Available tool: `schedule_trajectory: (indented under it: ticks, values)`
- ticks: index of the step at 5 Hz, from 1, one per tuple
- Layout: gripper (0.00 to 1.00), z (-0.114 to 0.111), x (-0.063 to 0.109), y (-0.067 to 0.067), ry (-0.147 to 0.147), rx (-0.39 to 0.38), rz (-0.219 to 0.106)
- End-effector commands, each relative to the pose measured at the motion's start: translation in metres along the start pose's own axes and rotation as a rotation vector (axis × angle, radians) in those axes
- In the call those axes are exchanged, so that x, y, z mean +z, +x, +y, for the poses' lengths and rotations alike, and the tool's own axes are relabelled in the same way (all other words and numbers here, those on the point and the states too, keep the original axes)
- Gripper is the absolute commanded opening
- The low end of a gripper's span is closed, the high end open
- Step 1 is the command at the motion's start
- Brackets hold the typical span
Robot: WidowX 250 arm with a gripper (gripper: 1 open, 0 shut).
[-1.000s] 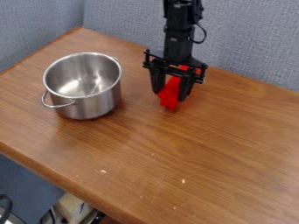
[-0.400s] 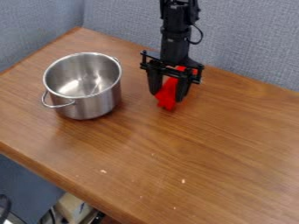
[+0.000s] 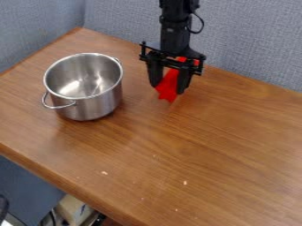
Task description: Put the red object in the metal pot
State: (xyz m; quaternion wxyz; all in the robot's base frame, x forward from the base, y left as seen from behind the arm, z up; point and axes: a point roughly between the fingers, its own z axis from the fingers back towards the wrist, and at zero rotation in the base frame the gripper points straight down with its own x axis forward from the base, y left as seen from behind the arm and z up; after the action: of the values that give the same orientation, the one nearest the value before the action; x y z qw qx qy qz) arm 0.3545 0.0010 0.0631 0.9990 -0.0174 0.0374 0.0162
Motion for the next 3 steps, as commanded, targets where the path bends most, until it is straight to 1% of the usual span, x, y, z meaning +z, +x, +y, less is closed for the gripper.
schedule_trajectory:
  ticks: [1,3]
  values:
    - [0.00,0.0065,0.0354,-0.0002,-0.009,0.023,-0.099]
    - [0.00,0.0090,0.0381,-0.0041,-0.014,0.032,-0.102]
